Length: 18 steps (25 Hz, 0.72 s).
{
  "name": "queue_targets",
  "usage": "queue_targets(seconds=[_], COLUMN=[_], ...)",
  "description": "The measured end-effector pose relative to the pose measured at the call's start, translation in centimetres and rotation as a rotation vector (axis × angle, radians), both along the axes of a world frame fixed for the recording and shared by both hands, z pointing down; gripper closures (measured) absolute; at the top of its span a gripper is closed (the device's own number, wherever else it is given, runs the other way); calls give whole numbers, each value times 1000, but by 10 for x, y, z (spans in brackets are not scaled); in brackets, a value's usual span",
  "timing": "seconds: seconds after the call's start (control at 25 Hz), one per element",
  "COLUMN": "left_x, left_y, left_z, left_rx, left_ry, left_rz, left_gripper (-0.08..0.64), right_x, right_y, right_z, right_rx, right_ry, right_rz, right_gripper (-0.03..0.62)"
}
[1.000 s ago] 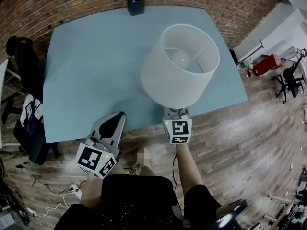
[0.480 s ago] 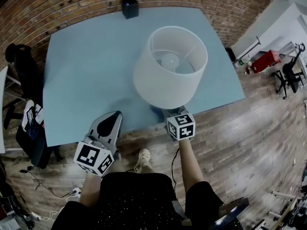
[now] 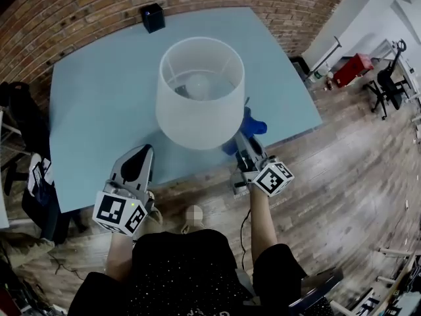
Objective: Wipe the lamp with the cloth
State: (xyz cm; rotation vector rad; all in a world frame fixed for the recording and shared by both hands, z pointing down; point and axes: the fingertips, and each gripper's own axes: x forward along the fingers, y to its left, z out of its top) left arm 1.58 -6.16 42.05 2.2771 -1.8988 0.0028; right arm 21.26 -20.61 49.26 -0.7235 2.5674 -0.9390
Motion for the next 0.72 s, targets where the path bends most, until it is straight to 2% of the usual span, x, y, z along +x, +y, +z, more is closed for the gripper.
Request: queue_targets(seconds=[0.12,0.36,0.72], left_x=[-4,-27,-38], left_y=[-4,-4,-4], left_z=[-5,-1,4], left_rx=[1,-28,-39], left_ry=[-23,-39,-30], left_rz=[-6,-53,-67], left_gripper=[551,551,551], right_x=[-2,-60,-99], right_y=[-16,-28,-28], right_z=[-9,9,61], right_rx=[-7,-53,-83], right_ry=[-81,-57,277], right_rz=[-16,-155,-163], right_gripper=[518,518,518])
